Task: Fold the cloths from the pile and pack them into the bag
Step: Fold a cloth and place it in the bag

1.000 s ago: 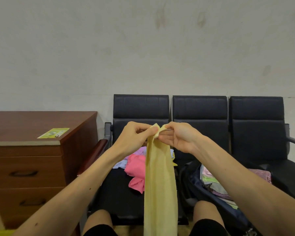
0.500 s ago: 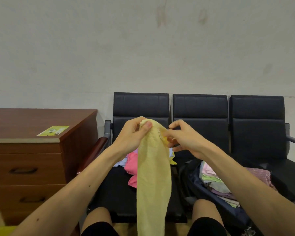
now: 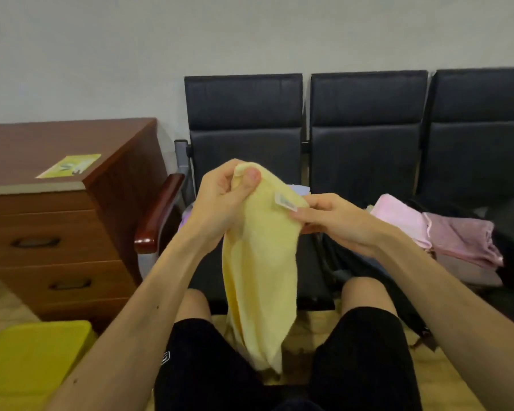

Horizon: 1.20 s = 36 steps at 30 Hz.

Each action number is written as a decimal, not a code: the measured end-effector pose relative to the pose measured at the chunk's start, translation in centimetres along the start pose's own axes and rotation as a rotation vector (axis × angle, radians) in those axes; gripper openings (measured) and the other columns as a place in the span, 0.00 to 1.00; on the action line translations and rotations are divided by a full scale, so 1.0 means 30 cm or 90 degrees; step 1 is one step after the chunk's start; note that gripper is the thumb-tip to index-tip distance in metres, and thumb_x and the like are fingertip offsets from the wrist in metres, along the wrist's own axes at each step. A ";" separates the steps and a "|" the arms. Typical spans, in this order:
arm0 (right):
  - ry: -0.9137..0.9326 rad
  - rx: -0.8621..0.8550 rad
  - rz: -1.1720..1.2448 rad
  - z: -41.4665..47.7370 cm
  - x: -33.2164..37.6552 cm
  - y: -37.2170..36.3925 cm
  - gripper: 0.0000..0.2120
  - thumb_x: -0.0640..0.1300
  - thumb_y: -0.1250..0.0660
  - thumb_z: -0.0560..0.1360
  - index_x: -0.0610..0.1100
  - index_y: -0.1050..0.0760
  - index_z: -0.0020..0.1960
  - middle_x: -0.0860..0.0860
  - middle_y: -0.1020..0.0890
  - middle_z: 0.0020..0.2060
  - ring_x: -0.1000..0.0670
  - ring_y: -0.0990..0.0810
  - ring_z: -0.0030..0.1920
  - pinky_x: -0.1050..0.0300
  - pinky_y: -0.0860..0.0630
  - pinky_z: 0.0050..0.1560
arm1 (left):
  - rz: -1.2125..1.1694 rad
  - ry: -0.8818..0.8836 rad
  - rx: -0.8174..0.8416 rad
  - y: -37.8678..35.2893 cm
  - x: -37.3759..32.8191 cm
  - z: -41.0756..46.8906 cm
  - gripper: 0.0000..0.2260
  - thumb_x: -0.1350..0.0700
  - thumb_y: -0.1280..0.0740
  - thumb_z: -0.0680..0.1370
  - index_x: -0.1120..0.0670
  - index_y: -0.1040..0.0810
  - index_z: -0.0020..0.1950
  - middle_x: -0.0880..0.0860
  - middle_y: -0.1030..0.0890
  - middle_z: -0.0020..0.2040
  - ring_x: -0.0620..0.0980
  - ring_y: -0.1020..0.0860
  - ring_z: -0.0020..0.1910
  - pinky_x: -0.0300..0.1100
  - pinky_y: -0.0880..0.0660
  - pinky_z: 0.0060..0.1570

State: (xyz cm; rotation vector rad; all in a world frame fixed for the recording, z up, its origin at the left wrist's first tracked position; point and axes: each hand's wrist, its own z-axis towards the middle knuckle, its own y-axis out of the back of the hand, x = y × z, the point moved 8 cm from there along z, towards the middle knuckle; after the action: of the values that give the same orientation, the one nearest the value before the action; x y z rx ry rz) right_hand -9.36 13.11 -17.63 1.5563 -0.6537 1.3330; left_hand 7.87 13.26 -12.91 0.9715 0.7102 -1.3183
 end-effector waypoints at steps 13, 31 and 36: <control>-0.025 -0.314 0.077 0.029 -0.217 0.110 0.15 0.34 0.31 0.76 0.42 0.35 0.38 0.42 0.30 0.38 0.46 0.30 0.40 0.38 0.22 0.47 | -0.085 0.135 -0.140 0.049 0.318 -0.061 0.04 0.58 0.30 0.77 0.55 0.21 0.43 0.45 0.20 0.34 0.43 0.24 0.35 0.38 0.25 0.37; -0.084 -0.429 0.290 0.069 -0.381 0.120 0.04 0.38 0.31 0.76 0.43 0.20 0.51 0.51 0.15 0.35 0.54 0.17 0.38 0.59 0.19 0.38 | 0.052 0.169 -0.142 -0.034 0.490 -0.082 0.09 0.58 0.35 0.82 0.51 0.29 0.42 0.40 0.27 0.34 0.37 0.30 0.33 0.29 0.34 0.33; -0.135 -0.431 0.338 0.085 -0.466 0.097 0.15 0.52 0.36 0.79 0.42 0.18 0.50 0.43 0.18 0.42 0.44 0.22 0.45 0.48 0.26 0.47 | -0.033 0.235 -0.173 -0.079 0.544 -0.034 0.07 0.59 0.35 0.82 0.57 0.25 0.44 0.42 0.25 0.35 0.39 0.28 0.35 0.34 0.29 0.36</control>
State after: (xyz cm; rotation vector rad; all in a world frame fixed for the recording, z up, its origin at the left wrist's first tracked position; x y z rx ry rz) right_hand -14.42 7.15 -29.87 0.9960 -1.5490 1.1318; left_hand 8.04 6.73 -28.08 0.9864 1.1721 -1.0604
